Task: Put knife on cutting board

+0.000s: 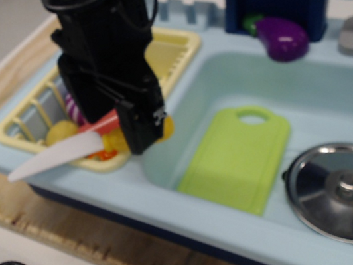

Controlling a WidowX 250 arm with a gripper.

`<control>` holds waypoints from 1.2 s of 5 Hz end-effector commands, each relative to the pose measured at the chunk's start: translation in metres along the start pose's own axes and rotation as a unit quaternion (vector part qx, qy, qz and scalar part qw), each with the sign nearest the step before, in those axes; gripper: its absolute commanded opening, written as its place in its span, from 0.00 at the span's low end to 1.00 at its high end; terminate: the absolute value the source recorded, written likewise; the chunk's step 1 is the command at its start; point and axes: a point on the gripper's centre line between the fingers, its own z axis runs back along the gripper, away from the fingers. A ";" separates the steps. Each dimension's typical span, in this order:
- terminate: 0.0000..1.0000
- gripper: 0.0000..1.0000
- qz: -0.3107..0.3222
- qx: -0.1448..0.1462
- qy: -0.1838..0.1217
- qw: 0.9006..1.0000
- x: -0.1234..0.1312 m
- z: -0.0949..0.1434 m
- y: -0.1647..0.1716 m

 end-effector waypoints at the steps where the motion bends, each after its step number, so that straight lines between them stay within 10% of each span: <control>1: 0.00 1.00 -0.012 -0.003 -0.007 1.000 0.002 -0.013 0.003; 2: 0.00 0.00 -0.035 -0.005 -0.008 0.999 0.009 -0.021 0.006; 6: 0.00 0.00 -0.002 0.012 -0.045 0.999 0.031 0.003 0.004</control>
